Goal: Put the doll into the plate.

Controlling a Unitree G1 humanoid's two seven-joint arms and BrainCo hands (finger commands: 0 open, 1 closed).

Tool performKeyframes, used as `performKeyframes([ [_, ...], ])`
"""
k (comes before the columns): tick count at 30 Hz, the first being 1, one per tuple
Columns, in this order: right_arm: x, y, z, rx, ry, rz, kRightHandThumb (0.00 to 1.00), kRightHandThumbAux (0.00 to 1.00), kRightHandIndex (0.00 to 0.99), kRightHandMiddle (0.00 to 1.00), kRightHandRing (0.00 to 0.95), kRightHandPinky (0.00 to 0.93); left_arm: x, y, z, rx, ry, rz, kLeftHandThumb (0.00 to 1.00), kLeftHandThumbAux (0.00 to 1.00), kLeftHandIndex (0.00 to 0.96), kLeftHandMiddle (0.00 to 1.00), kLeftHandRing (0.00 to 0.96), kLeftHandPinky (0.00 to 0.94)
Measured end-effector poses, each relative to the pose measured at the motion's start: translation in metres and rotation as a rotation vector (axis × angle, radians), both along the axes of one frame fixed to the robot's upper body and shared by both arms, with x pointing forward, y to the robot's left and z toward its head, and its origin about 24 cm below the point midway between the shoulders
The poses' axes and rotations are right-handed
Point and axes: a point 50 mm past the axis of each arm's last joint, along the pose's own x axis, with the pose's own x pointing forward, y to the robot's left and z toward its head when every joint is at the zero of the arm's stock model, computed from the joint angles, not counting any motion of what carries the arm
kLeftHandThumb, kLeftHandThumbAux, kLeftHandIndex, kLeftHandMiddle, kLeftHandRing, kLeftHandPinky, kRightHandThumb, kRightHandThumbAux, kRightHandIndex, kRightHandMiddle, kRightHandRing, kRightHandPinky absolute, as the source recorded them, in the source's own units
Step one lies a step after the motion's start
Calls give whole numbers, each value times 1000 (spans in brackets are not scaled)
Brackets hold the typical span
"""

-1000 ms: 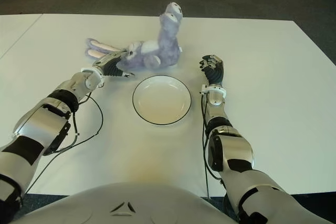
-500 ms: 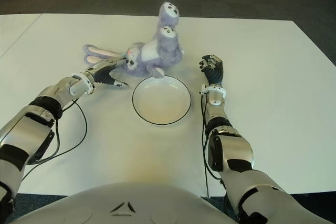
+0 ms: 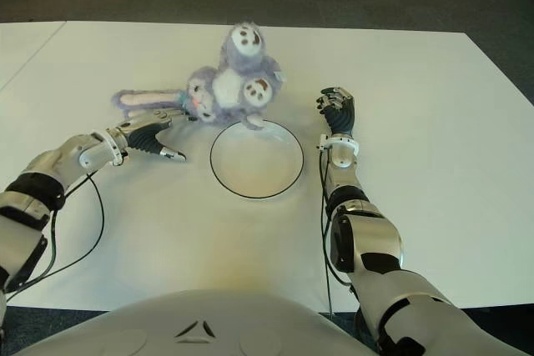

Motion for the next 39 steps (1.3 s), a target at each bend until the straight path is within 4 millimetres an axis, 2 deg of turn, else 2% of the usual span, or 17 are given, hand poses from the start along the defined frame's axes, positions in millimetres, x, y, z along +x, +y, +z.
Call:
performKeyframes([
  [5,0,0,0,-1,0,0,685,731,422,538,538,513,-16,3,4,21,-7,-36,0,297,0,0,0,0],
  [12,0,0,0,-1,1,0,687,730,423,560,563,560,-34,6,10,57,-11,-50,8,284,0,0,0,0],
  [15,0,0,0,-1,1,0,687,731,423,550,551,535,-39,7,12,67,-16,-47,26,298,0,0,0,0],
  [26,0,0,0,-2,1,2,683,731,422,535,535,507,-46,5,14,81,-22,-30,70,332,0,0,0,0],
  [31,0,0,0,-2,1,3,682,732,421,513,513,480,-46,4,16,85,-25,-26,53,332,0,0,0,0],
  [39,0,0,0,-2,1,3,683,731,421,517,523,512,-47,4,24,95,-38,-24,36,345,0,0,0,0],
])
